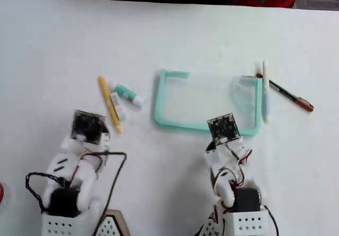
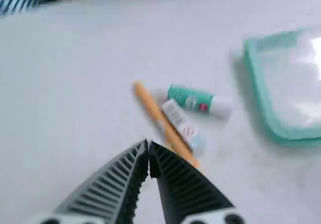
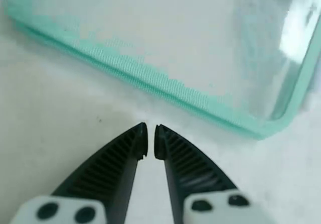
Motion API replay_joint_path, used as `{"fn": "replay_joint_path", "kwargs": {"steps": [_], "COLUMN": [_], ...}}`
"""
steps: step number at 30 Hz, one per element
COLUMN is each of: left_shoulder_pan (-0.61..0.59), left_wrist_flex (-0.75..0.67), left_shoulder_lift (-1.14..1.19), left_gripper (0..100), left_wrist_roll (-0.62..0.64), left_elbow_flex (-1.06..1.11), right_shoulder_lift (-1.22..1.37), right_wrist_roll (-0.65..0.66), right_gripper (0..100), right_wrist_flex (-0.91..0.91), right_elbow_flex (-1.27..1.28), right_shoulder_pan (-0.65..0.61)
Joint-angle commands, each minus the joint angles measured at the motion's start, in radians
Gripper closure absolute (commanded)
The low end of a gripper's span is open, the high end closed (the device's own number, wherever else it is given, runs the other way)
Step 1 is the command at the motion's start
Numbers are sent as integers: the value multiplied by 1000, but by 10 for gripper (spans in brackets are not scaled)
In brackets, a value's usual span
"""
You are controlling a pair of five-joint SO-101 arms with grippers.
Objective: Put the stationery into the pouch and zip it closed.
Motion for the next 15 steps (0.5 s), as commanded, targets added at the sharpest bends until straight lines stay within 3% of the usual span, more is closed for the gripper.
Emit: {"fn": "replay_joint_path", "kwargs": {"steps": [1, 6, 11, 15], "left_shoulder_pan": [188, 363, 377, 372], "left_wrist_flex": [-157, -229, -175, -169], "left_shoulder_lift": [-5, -5, -4, -5], "left_gripper": [972, 973, 973, 973], "left_wrist_roll": [-109, -25, -100, -91], "left_elbow_flex": [-12, 109, 155, 155], "right_shoulder_lift": [-10, -10, -8, -8], "right_wrist_roll": [138, 350, 278, 198], "right_gripper": [964, 964, 964, 964], "right_wrist_flex": [-116, -236, -70, 19], "right_elbow_flex": [6, 2, -196, -331], "right_shoulder_pan": [8, 125, 157, 157]}}
